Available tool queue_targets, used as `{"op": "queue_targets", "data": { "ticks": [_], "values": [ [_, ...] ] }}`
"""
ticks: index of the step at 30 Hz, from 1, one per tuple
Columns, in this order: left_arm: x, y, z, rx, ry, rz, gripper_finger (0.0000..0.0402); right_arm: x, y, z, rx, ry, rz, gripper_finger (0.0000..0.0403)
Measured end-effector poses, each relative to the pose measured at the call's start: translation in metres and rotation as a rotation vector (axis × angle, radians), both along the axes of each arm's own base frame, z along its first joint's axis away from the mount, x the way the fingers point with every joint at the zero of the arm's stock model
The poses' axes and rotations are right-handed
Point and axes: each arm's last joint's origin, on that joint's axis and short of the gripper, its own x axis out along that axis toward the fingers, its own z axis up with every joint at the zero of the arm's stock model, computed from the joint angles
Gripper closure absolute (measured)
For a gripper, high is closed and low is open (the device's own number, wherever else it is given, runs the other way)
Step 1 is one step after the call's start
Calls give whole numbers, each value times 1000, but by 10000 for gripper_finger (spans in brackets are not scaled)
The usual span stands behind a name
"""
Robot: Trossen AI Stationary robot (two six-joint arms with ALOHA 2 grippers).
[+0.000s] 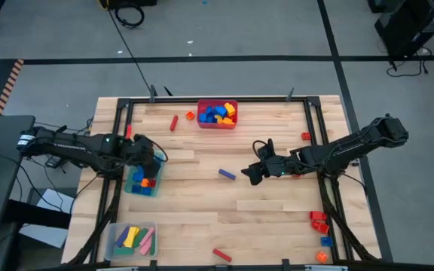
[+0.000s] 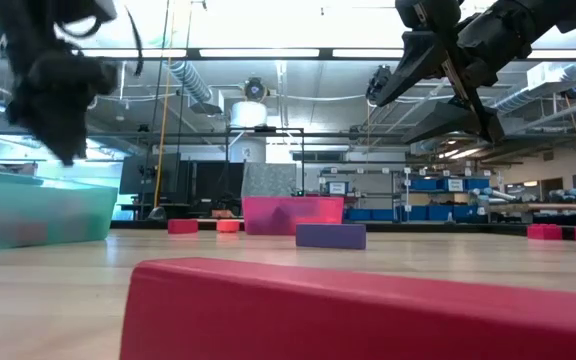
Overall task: Sort blocks by size
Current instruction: Put the red 1 studded building block into the red bin
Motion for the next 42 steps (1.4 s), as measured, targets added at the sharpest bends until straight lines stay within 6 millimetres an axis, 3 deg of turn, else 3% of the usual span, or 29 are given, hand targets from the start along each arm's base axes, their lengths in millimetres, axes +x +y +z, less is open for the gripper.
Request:
{"op": "queue_targets", "data": {
  "ticks": [3, 9, 17, 21, 27, 42],
  "values": [
    [5, 0, 18, 24, -49, -62, 153, 3, -1, 3, -3, -39, 2, 128],
    [13, 0, 44, 84, -155, -125, 153, 16, -5, 28, -161, -212, 47, 131],
    [24, 0, 54, 146, -274, -207, 153, 17, -12, 70, -214, 0, 62, 161],
    [28, -1, 58, 174, -319, -245, 153, 9, -12, 79, -163, 121, 87, 182],
    [36, -1, 58, 178, -349, -246, 153, -7, -8, 60, 20, 394, 126, 194],
    [71, -6, 33, 157, -237, -379, 153, -14, 29, -21, 367, 1240, 390, 193]
  ]
}}
